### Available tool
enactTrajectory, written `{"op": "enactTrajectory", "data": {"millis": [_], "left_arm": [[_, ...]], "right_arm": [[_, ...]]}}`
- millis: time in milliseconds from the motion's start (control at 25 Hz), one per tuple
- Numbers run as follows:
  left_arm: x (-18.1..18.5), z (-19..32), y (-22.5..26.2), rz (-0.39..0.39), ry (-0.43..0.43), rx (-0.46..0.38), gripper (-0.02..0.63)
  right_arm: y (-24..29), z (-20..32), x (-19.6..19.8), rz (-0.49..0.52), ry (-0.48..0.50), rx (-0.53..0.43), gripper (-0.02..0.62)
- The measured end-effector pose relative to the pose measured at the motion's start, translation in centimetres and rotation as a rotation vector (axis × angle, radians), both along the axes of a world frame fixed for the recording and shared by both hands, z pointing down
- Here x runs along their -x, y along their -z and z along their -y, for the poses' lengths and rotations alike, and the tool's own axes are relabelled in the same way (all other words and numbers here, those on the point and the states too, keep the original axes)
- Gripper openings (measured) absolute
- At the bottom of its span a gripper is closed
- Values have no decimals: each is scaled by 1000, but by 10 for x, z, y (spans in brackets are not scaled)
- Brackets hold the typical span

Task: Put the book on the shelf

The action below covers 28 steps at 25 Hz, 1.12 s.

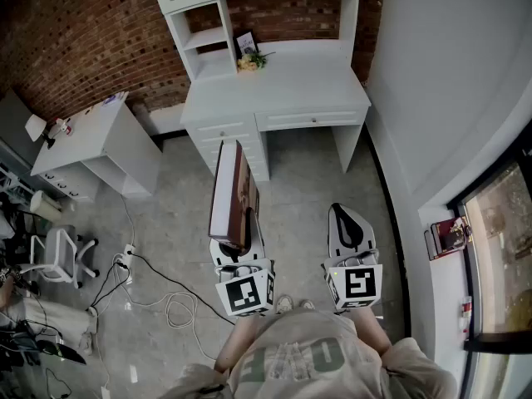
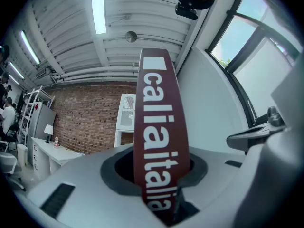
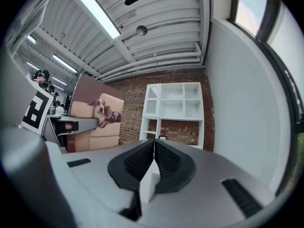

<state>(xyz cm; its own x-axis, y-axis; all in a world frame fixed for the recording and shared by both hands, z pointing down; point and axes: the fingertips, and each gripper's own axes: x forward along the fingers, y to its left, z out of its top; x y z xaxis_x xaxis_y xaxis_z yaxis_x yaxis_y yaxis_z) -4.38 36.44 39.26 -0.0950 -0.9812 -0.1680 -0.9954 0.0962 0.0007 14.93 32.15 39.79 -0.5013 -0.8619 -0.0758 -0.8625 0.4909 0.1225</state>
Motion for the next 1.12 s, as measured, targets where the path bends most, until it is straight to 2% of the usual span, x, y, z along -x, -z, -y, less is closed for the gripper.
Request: {"op": "enactTrajectory", "data": {"millis": [400,680,920,1120], "left_arm": [[12,0,-4,-19,-4,8,155],[24,6,-2,-33,-21,0,155],[43,16,4,-40,-39,-27,155],[66,37,3,-40,-34,-43,155]], "right_arm": [[-4,-2,11,-27,-4,8,17],[1,0,24,-11,-11,-5,17],[-10,9,43,10,1,45,17],[-10,21,54,-3,-12,42,17]]}}
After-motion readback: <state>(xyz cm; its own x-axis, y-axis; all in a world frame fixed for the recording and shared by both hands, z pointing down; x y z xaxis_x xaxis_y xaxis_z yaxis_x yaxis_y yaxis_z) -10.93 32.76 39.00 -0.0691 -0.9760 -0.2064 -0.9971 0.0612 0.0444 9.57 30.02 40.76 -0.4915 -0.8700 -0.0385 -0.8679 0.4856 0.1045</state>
